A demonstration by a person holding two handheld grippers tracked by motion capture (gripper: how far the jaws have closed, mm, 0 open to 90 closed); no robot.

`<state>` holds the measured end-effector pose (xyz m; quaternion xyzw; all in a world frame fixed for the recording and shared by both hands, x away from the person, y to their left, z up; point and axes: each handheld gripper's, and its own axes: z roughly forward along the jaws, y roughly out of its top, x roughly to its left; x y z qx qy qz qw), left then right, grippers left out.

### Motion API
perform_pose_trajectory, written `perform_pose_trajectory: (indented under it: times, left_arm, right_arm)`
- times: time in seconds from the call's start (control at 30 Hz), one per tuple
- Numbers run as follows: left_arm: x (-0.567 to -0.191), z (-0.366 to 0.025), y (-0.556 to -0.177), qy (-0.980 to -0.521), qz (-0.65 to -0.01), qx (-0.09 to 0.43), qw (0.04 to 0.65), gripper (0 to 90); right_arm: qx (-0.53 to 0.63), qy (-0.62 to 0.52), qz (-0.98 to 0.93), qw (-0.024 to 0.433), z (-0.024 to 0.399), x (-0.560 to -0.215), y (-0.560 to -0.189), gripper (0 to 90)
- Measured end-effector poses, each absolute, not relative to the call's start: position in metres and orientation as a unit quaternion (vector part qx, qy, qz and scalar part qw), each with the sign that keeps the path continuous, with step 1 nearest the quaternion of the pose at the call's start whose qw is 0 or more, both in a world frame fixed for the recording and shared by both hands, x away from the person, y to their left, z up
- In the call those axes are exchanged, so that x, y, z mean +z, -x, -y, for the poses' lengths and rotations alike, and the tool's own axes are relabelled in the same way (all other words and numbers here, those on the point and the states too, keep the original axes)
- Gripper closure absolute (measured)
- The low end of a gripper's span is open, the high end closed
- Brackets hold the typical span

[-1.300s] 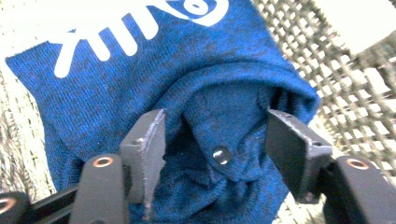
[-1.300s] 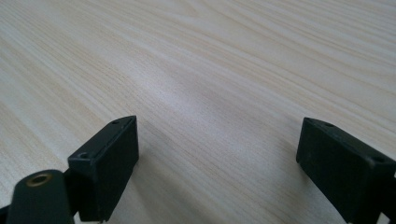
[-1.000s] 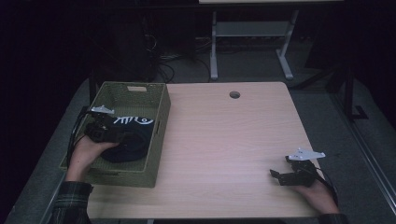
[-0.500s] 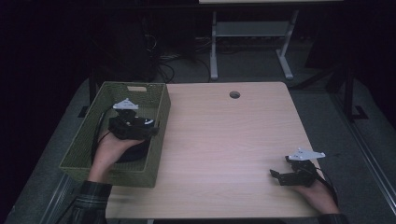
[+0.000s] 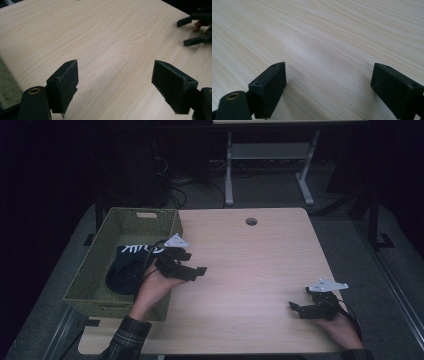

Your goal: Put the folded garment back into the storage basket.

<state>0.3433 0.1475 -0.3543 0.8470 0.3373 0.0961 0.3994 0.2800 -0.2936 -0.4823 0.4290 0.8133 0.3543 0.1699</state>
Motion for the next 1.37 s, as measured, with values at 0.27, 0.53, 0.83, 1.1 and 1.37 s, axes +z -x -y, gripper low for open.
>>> perform_pose_trajectory:
  times: [0.27, 0.53, 0.83, 1.1, 1.37]
  left_arm:
    - [-0.382, -0.118, -0.338, -0.858, -0.32, 0.103, 0.389, 18.1]
    - [-0.415, -0.105, -0.33, -0.869, -0.305, 0.097, 0.376, 16.7]
    - [-0.449, -0.102, -0.324, -0.879, -0.303, 0.104, 0.352, 16.7]
    - [-0.466, -0.101, -0.318, -0.891, -0.298, 0.095, 0.328, 16.0]
    - [-0.468, -0.104, -0.318, -0.89, -0.3, 0.098, 0.33, 14.7]
  right_arm:
    - [0.354, -0.429, -0.813, 0.17, 0.294, -0.482, -0.28, 12.5]
    - [0.354, -0.429, -0.814, 0.17, 0.294, -0.482, -0.28, 12.5]
    - [0.354, -0.428, -0.814, 0.17, 0.294, -0.482, -0.28, 12.5]
    - [0.354, -0.428, -0.814, 0.169, 0.293, -0.482, -0.28, 12.5]
    - [0.354, -0.428, -0.814, 0.169, 0.293, -0.482, -0.28, 12.3]
